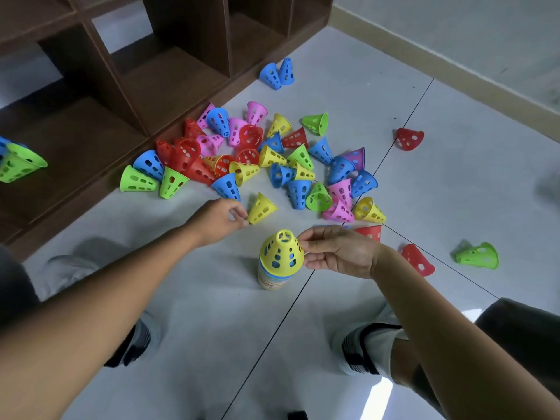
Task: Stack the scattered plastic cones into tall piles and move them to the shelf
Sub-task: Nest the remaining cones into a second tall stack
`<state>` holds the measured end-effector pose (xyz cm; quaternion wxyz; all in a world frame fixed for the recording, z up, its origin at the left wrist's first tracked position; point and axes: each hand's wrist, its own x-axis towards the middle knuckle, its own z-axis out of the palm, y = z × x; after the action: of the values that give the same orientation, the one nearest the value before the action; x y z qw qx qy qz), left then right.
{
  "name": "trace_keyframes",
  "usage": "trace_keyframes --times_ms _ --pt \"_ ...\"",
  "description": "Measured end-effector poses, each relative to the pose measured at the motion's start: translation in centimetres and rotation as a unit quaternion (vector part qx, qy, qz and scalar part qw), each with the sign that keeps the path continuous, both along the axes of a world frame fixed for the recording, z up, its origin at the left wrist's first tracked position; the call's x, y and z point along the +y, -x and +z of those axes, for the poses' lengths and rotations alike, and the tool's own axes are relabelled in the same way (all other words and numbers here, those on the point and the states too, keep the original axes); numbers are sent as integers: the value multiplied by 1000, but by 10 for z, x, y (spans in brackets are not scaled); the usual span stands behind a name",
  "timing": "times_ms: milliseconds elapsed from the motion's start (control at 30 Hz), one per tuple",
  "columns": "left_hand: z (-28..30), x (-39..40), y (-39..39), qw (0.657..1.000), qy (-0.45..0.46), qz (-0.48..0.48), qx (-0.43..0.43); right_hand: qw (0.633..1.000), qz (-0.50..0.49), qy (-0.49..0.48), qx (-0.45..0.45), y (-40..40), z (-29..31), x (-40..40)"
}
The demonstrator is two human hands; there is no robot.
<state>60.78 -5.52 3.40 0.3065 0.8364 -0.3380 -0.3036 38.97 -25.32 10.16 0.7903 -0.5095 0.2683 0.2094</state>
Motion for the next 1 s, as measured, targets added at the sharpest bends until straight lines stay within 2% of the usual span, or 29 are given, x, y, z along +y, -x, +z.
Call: trace_keyframes --times_ms 200,300,367,467,533,600,700,900,1000 --pt "-6 -37 -5 999 -8 -23 -26 998 31 42 34 -6 -5 -13" --pt "-8 -52 -6 997 -22 -47 -50 991 -9 107 80 -2 -17 -23" --pt "-10 -61 -5 994 -42 -68 -76 974 -58 184 119 1 -30 -32" --pt "-13 -69 -4 987 -78 -100 -97 927 -116 309 177 9 -53 -46" --pt "-18 -72 -2 978 -126 -130 -105 910 -140 344 186 16 -65 -52" --pt "-24 -73 -1 966 -164 -159 -122 903 -155 360 176 22 -72 -55" --pt "-29 -73 1 958 -173 -172 -151 904 -171 354 165 26 -78 -56" --pt "-29 -63 0 927 -171 -191 -274 909 -180 339 162 17 -83 -53" --pt "-35 -54 1 948 -145 -169 -228 904 -186 349 159 11 -83 -51"
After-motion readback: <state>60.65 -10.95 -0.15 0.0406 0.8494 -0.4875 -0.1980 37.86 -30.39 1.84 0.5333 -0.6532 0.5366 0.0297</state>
